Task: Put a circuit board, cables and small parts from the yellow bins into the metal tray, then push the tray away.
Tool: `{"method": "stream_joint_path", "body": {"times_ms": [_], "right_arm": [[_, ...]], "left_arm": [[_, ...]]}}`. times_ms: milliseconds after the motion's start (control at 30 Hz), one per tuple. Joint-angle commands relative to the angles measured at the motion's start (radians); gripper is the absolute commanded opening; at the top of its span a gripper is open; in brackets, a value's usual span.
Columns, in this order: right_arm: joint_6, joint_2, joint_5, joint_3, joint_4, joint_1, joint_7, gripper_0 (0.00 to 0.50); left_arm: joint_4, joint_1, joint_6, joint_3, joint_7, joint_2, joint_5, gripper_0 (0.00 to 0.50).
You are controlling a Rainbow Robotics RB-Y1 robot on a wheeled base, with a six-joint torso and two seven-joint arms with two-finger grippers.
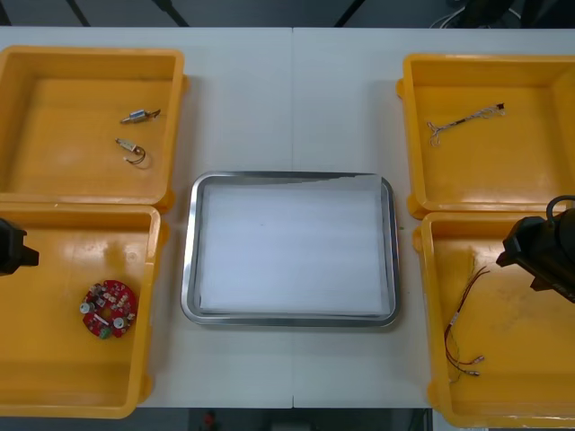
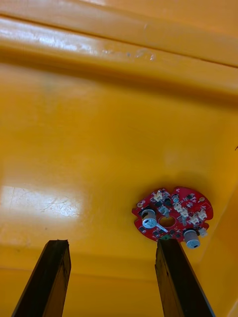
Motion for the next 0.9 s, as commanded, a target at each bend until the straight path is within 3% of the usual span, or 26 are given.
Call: {"method": "stream_joint_path", "body": {"times_ms": [33, 400, 900], "right_arm": [[-0.046, 0.047, 0.022, -0.005, -0.028, 0.072, -0.034, 0.500], [-0.106, 0.126, 0.048, -0.005, -0.028, 0.128, -0.009, 0.500], [-0.148, 0.191, 0.062, -0.002, 0.010, 0.174, 0.063, 0.500]], "left_arm": [[0.001, 0.039, -0.025, -0.004, -0.149, 0.033, 0.000, 0.500], [0.001, 0.056, -0.117, -0.067, -0.353, 0.033, -0.054, 0.500], [0.001, 0.058, -0.296, -0.257, -0.370, 0.017, -0.203, 0.500]]}}
